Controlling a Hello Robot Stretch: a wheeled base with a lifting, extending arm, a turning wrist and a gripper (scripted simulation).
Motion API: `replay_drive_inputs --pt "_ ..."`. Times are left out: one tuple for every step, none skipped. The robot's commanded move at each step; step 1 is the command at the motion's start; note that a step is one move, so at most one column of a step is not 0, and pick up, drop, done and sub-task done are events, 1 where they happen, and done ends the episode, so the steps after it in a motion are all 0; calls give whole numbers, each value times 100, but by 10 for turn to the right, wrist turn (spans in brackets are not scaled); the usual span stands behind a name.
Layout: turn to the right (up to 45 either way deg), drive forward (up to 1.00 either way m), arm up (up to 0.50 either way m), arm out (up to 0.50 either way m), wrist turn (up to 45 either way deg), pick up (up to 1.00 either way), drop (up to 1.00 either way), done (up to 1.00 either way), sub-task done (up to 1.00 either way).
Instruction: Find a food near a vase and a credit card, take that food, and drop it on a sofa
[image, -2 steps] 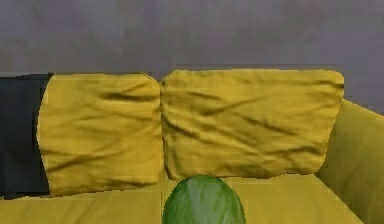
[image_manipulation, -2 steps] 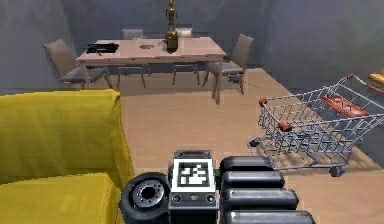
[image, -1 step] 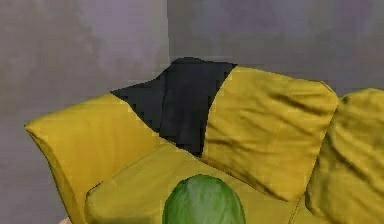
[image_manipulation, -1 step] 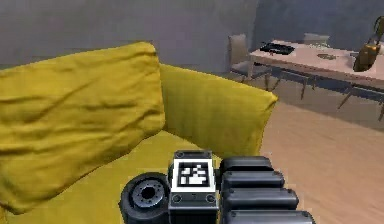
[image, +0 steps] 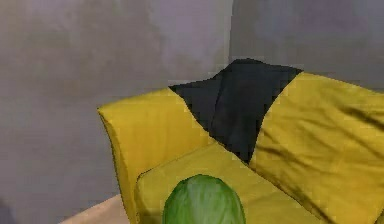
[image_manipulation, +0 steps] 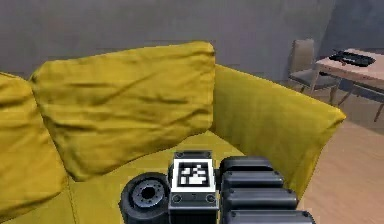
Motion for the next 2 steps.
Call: replay_drive_inputs --pt "0 5 0 0 0 0 0 0 0" --pt "450 0 0 0 0 0 0 0 0"
